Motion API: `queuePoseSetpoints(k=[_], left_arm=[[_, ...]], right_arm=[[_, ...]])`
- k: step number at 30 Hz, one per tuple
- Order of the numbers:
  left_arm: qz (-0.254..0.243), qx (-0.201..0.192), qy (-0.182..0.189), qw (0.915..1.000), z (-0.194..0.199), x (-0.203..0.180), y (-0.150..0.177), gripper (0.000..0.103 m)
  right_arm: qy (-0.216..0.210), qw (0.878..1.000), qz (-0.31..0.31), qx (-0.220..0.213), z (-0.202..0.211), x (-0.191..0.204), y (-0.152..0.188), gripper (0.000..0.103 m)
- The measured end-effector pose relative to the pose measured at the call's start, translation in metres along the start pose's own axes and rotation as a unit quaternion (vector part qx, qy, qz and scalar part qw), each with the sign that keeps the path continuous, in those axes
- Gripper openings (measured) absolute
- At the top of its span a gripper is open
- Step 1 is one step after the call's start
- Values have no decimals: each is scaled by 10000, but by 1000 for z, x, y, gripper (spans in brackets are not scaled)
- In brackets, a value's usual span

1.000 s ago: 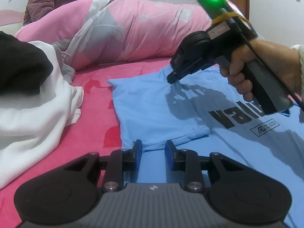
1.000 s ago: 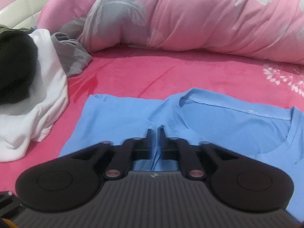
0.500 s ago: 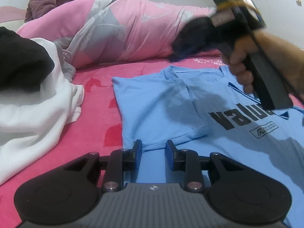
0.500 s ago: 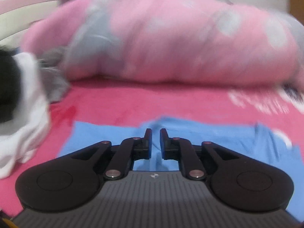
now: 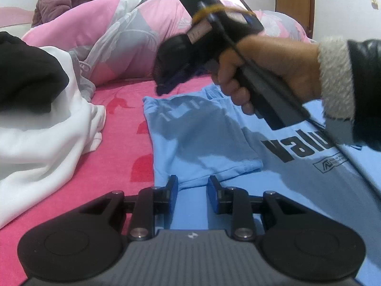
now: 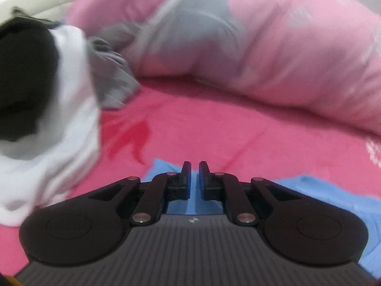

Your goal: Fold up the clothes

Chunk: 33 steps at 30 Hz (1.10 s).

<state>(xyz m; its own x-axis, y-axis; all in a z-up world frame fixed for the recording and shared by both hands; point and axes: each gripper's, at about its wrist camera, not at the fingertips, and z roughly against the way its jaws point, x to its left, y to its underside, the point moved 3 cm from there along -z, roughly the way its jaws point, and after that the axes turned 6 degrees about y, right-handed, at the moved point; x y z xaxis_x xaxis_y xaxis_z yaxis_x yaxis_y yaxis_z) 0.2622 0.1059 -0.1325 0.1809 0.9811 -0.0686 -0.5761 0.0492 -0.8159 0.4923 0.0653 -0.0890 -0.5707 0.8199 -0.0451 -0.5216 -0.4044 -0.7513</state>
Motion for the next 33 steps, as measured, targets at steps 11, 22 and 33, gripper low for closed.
queuePoseSetpoints(k=[11, 22, 33], left_arm=[[73, -31, 44, 10000, 1, 3, 1, 29], [11, -14, 557, 9984, 13, -2, 0, 50], [41, 149, 616, 9980, 17, -4, 2, 50]], right_arm=[[491, 9979, -48, -409, -14, -7, -13, 7], [664, 9971, -309, 226, 36, -55, 51, 3], [-772, 9849, 1206, 974, 91, 13, 96, 6]])
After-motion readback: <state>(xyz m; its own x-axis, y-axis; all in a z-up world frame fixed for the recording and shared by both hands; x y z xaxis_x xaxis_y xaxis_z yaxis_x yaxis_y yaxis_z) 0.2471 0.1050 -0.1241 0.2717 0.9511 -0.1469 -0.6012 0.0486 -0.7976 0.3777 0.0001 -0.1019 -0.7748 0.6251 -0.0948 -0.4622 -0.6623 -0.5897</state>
